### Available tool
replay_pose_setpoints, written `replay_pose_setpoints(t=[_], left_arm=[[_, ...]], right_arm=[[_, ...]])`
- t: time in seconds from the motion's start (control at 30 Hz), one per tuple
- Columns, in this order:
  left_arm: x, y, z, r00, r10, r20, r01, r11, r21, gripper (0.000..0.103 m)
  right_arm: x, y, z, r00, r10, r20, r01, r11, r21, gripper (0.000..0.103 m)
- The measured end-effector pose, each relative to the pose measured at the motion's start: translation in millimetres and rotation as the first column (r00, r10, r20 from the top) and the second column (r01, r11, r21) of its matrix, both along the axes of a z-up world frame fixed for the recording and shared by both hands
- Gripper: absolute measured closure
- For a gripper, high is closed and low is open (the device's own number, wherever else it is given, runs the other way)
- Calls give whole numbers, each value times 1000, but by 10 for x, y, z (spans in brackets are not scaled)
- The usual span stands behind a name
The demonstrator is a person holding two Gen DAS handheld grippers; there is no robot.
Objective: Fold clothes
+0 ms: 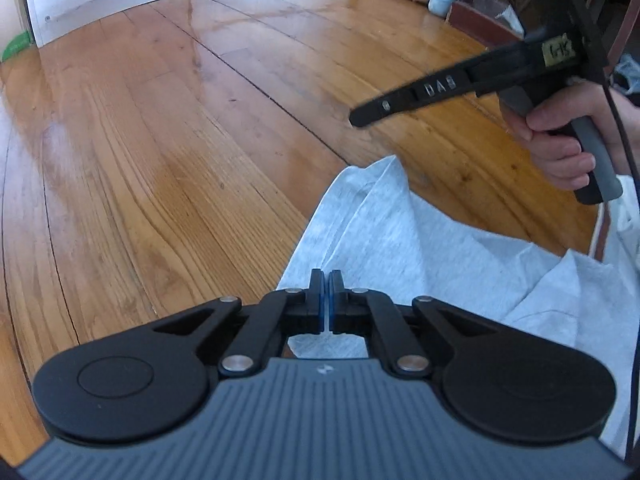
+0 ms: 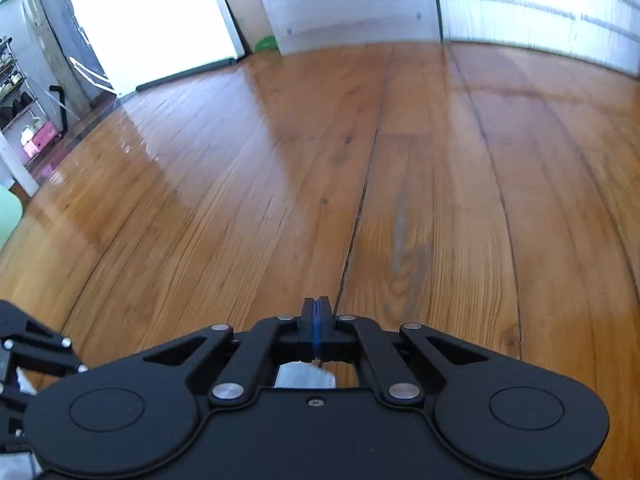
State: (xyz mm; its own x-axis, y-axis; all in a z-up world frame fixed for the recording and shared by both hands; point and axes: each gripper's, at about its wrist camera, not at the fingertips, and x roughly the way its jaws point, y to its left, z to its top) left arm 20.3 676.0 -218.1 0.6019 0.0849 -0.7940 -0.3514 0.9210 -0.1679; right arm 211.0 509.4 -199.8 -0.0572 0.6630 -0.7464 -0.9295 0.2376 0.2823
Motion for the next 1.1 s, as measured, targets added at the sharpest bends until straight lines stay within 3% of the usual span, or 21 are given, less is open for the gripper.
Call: replay_pose_setpoints(t=[0.1, 0.13, 0.17, 0.23, 0.27, 0.37, 0.4, 0.5, 0.63, 0.7, 0.73, 0.77, 0.83, 0.9, 0.97, 1.0, 1.1], left_arm=[[-94, 57, 36, 999, 1, 37, 0, 1000, -18, 102], [-122, 86, 19, 999, 22, 49, -20, 999, -34, 102], [-151, 114, -1, 997, 43, 59, -40, 998, -52, 102], [-191, 213, -98, 992, 119, 46, -114, 987, -111, 102], [-235, 262, -147, 987, 159, 29, -154, 979, -133, 103], [-339, 313, -283, 968, 239, -80, -243, 969, -51, 103], [-392, 330, -313, 964, 254, -78, -258, 965, -51, 103], [-475, 373, -321, 956, 292, -33, -293, 944, -152, 103], [-285, 240, -222, 970, 236, 58, -222, 957, -185, 98], [-149, 165, -201, 975, 207, 78, -189, 963, -193, 91], [-84, 128, -192, 977, 193, 87, -173, 966, -192, 77], [-32, 109, -191, 978, 190, 90, -171, 967, -190, 60], [67, 74, -189, 977, 188, 97, -168, 968, -185, 54], [128, 60, -191, 975, 195, 103, -172, 965, -198, 54], [156, 70, -207, 971, 212, 113, -181, 954, -238, 54], [177, 73, -219, 968, 221, 121, -183, 948, -262, 54], [204, 96, -310, 963, 233, 138, -171, 919, -354, 54]], right_arm=[[74, -112, 16, 997, -45, -67, 41, 997, -69, 92], [97, -177, 12, 994, -62, -90, 55, 996, -68, 85], [124, -242, 5, 990, -77, -115, 70, 995, -68, 69], [213, -384, -42, 979, -106, -177, 96, 993, -61, 57], [245, -452, -62, 971, -119, -206, 109, 992, -59, 57], [190, -619, -91, 950, -151, -272, 140, 988, -59, 56], [146, -624, -125, 960, -130, -248, 118, 991, -59, 56], [13, -638, -229, 983, -64, -174, 53, 997, -64, 56], [-167, -624, -315, 996, 30, -85, -34, 998, -47, 55], [-315, -512, -326, 995, 87, -38, -88, 996, -22, 56], [-398, -456, -327, 993, 118, -6, -118, 993, -12, 57], [-518, -411, -310, 986, 154, 64, -153, 988, -14, 69], [-797, -410, -295, 940, 208, 272, -209, 978, -26, 91], [-1050, -410, -284, 863, 236, 448, -251, 968, -25, 100], [-1304, -473, -308, 743, 245, 623, -273, 961, -53, 100], [-1416, -497, -329, 686, 255, 682, -281, 957, -75, 100], [-1620, -607, -320, 645, 338, 685, -370, 923, -108, 99]])
